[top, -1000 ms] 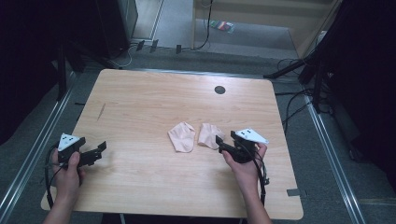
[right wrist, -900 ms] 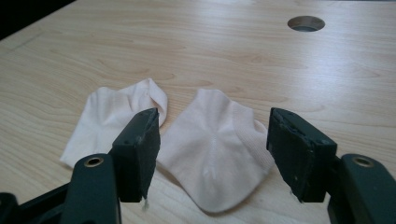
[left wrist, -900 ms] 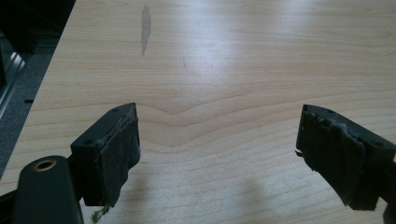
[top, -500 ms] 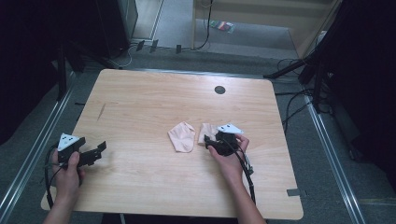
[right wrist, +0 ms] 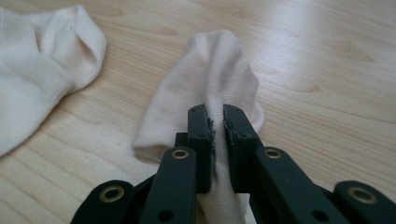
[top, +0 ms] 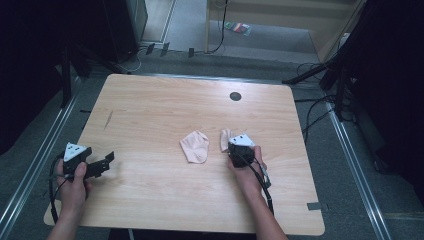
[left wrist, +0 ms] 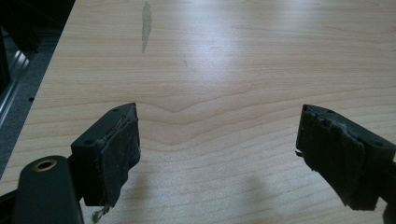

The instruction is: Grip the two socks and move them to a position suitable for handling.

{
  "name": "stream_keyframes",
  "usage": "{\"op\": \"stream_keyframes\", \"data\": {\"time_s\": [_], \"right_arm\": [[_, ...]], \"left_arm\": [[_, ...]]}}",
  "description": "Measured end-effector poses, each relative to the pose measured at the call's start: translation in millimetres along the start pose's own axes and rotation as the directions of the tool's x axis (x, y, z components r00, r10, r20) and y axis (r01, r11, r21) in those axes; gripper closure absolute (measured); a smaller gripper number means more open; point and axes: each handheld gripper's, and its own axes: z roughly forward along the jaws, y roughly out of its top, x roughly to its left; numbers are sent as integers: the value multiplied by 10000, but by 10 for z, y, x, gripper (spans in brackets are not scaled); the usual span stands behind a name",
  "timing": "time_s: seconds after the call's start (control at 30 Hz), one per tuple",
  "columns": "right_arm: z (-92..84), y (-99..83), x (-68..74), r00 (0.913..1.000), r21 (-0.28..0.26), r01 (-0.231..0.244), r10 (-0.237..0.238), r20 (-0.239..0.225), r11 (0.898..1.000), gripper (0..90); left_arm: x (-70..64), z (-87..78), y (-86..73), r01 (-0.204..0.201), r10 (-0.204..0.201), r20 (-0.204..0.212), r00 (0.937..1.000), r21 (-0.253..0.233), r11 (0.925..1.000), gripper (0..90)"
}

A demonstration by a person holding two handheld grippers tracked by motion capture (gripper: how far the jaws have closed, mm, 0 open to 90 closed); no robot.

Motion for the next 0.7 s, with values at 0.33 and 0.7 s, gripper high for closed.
{"op": "stream_keyframes", "data": {"time_s": [0.33,0.7], "right_arm": [[-377,96,-195,9904,-1148,-1252,1172,-736,9855,843],[-992,93,48,9797,-1778,-1201,877,-1804,9767,842]], "left_arm": [[-1,-19,-5,0,0,-28,10000,-128,9999,140],[-63,-87,0,-354,346,-206,9992,-429,9985,139]]}}
